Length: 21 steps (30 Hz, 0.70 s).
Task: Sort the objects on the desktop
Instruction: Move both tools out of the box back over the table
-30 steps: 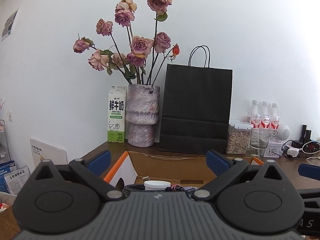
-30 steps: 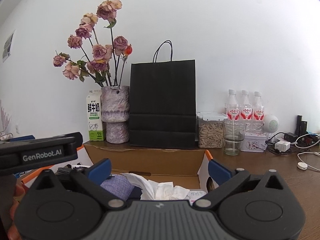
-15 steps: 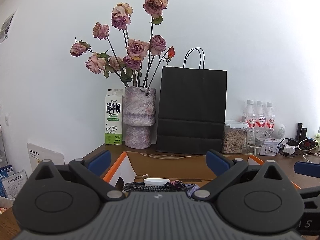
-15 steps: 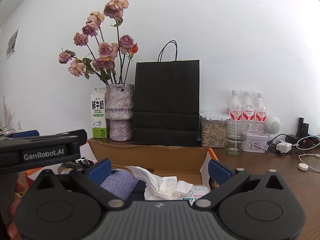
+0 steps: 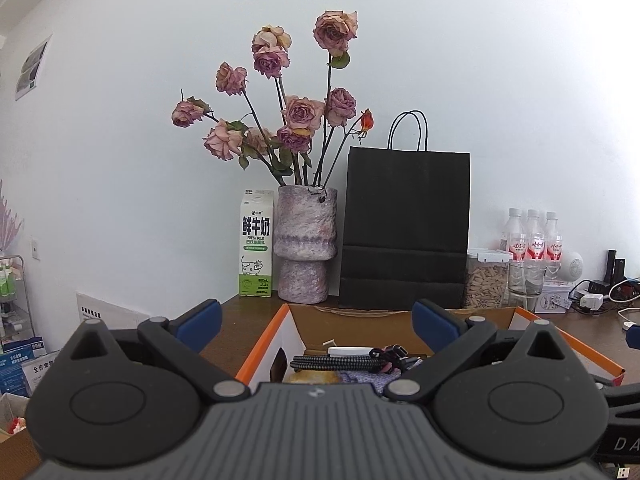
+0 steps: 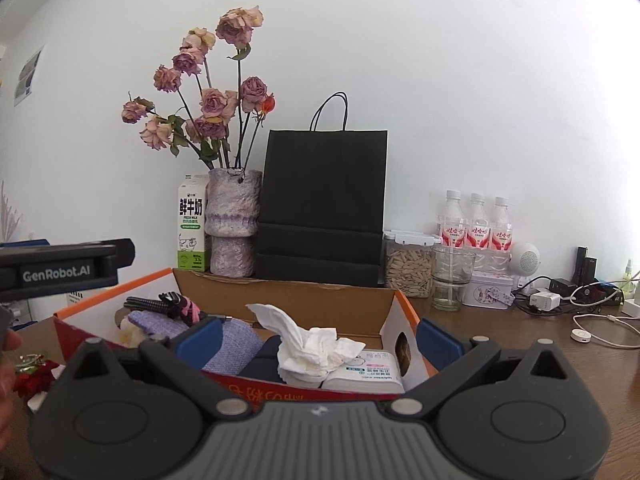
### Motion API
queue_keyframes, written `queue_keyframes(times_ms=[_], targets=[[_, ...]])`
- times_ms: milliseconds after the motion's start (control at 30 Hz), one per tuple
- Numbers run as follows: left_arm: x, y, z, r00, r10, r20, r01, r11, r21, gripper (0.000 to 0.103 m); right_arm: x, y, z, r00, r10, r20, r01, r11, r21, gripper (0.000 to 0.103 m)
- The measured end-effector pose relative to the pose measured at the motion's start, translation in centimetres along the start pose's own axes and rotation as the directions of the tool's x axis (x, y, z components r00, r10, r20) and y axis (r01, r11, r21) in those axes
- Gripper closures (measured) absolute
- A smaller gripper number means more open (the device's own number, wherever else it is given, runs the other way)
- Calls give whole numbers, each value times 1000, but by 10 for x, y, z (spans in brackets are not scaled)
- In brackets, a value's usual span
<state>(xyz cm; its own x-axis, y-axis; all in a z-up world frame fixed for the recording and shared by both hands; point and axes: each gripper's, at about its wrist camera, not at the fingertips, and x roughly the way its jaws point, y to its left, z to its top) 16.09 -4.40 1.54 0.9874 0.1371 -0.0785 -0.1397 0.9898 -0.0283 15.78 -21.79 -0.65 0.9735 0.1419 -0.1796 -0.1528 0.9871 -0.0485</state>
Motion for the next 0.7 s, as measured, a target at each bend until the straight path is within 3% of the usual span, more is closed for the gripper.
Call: queue_keyframes(times_ms=[400, 700], targets=[[-41, 18, -14, 1000, 24, 7, -24, 998, 55, 0, -35, -9, -15, 999, -27, -18, 27, 999, 29, 0], [-57, 55, -18, 997, 33, -74, -33, 999, -1, 0, -61, -13, -28, 993, -9, -121, 16, 998, 61, 0]])
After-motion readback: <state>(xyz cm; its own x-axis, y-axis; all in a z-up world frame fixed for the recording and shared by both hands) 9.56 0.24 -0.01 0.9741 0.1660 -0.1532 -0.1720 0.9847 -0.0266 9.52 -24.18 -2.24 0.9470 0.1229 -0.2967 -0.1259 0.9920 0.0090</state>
